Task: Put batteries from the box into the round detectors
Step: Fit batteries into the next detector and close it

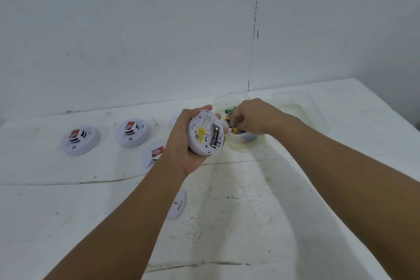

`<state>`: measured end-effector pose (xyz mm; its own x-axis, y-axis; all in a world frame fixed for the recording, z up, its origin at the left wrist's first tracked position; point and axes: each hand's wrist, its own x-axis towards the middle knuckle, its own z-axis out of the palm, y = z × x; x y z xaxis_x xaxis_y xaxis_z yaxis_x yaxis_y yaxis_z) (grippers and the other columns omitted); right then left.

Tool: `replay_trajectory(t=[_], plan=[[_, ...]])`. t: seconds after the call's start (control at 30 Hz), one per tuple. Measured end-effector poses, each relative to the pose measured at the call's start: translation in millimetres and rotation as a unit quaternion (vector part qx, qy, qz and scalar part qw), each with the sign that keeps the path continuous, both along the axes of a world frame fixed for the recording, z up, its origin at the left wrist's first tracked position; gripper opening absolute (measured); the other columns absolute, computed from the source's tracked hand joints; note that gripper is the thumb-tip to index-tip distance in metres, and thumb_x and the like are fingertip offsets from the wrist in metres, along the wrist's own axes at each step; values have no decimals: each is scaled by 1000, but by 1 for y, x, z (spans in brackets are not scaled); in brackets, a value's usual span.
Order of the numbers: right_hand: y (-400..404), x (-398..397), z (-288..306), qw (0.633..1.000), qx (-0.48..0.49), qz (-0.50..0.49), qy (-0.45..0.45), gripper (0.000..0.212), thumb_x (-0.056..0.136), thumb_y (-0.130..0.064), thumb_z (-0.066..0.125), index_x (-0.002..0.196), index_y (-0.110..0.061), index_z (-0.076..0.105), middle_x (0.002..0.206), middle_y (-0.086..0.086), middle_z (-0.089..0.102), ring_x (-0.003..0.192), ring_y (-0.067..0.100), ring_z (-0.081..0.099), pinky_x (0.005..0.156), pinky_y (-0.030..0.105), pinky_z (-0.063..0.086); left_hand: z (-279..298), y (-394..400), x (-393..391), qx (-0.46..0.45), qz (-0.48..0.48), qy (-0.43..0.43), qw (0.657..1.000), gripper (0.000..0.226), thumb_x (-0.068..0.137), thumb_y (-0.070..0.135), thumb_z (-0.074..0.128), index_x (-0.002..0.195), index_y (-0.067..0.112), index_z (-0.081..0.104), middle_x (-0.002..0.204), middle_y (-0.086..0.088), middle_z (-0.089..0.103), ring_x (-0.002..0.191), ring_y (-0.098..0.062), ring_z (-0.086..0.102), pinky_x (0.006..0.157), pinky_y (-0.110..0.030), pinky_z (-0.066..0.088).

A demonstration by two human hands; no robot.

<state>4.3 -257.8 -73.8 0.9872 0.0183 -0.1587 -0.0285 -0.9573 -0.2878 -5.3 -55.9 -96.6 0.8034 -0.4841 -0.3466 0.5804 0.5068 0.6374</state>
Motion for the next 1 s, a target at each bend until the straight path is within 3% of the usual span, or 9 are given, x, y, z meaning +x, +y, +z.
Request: replay_trajectory(t=[0.13, 0.23, 0.3, 0.37, 0.43, 0.57, 0.67, 0.8, 1.0], plan=[[4, 12, -11, 1000, -14, 11, 11, 28, 92, -14, 63, 93, -40, 73, 86, -20, 62, 98, 16, 60, 84, 34, 47, -6, 0, 0, -3, 2, 1, 1000, 39, 89, 35, 61, 122, 17, 70, 127, -14, 65, 128, -41, 54, 118, -53, 37], [4, 21, -14, 999, -47, 3, 0, 28, 90, -21, 69, 106, -44, 71, 93, -17, 60, 104, 19, 57, 86, 36, 29, -4, -2, 2, -7, 4, 2, 1000, 43, 82, 35, 66, 121, 16, 70, 126, -14, 64, 124, -42, 55, 116, -52, 40], [5, 25, -15, 996, -86, 9, 9, 17, 87, -28, 73, 93, -41, 63, 89, -15, 56, 102, 20, 56, 87, 39, 26, -3, -3, 3, -9, 7, 4, 1000, 45, 81, 35, 67, 121, 17, 70, 125, -13, 64, 122, -41, 56, 115, -52, 41], [10, 27, -18, 992, -121, 17, 15, 21, 86, -28, 72, 78, -34, 53, 83, -14, 53, 94, 21, 53, 86, 41, 25, -4, -3, 3, -10, 9, 6, 1000, 45, 80, 35, 67, 121, 16, 69, 125, -13, 64, 122, -41, 55, 115, -51, 40], [13, 29, -21, 989, -145, 21, 6, 11, 84, -25, 71, 86, -32, 63, 82, -11, 59, 88, 21, 56, 84, 41, 25, -6, -2, 3, -7, 11, 9, 1000, 45, 80, 34, 67, 121, 16, 69, 124, -12, 64, 123, -40, 54, 115, -51, 40], [14, 31, -20, 990, -140, 24, 3, 24, 80, -23, 73, 103, -32, 70, 94, -9, 69, 93, 21, 62, 83, 40, 25, -9, 1, 5, -5, 14, 12, 1000, 45, 82, 35, 67, 123, 17, 69, 127, -12, 62, 127, -40, 52, 115, -50, 41], [12, 30, -19, 993, -113, 18, -6, 36, 81, -26, 73, 116, -32, 65, 109, -9, 68, 104, 20, 61, 85, 39, 26, -9, 3, 6, -8, 18, 12, 1000, 47, 82, 36, 67, 124, 17, 67, 128, -12, 60, 127, -40, 51, 115, -50, 41], [10, 28, -16, 997, -71, -19, -31, 39, 79, -23, 75, 116, -28, 62, 112, -6, 63, 106, 22, 60, 83, 38, 25, -9, 5, 6, -10, 17, 8, 1000, 44, 84, 36, 65, 123, 16, 67, 129, -11, 60, 126, -40, 51, 113, -49, 42], [12, 16, -6, 988, -54, -79, -118, 43, 86, -32, 73, 123, -21, 54, 120, 2, 54, 105, 27, 60, 86, 40, 34, -6, 11, 2, -10, 15, 4, 1000, 37, 85, 36, 65, 114, 15, 73, 127, -14, 64, 118, -45, 59, 111, -50, 45]])
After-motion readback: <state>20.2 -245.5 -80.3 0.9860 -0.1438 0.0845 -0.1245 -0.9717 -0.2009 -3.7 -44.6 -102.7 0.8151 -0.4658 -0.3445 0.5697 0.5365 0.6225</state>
